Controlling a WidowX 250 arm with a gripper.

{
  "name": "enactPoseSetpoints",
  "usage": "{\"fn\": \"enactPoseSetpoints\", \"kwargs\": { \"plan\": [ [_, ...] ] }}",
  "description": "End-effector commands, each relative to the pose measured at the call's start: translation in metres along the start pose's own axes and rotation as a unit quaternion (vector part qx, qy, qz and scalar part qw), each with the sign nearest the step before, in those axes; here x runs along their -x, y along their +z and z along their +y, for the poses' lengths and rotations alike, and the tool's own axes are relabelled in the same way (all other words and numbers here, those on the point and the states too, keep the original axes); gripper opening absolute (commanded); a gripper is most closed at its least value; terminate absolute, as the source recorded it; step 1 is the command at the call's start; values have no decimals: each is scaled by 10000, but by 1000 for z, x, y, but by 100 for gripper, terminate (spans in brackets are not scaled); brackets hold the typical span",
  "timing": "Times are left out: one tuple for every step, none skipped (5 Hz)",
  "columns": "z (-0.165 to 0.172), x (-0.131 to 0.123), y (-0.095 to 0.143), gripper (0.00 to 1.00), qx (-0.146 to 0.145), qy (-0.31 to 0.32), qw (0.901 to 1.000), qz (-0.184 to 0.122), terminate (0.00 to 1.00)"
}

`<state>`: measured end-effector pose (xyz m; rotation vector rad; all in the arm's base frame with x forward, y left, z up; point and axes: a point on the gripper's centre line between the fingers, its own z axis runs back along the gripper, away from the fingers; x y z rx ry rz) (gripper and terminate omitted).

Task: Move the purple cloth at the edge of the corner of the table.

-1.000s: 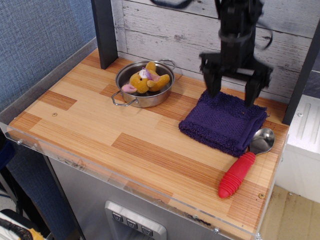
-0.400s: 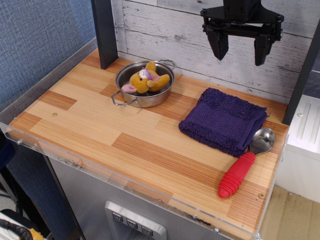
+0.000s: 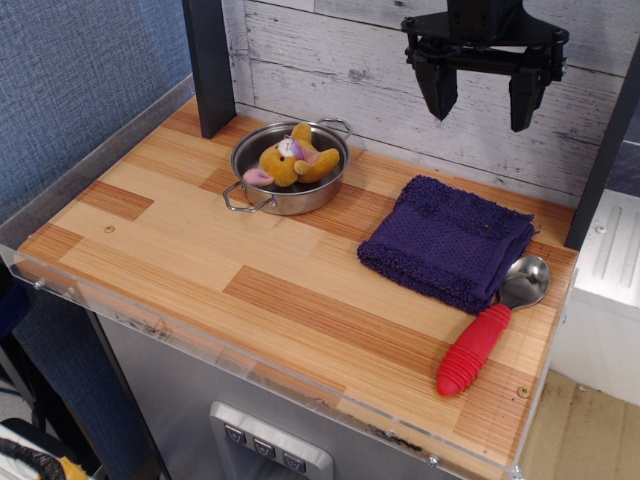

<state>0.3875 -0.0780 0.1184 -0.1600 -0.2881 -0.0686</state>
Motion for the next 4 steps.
{"fn": "enactPoseSetpoints", "kwargs": {
  "plan": [
    [0,-9,27,100,44,-29,9993,-380,0],
    [0,-9,27,100,44,-29,9993,-380,0],
    [0,-9,27,100,44,-29,9993,-380,0],
    [0,-9,27,100,44,-29,9993,-380,100]
  ]
}}
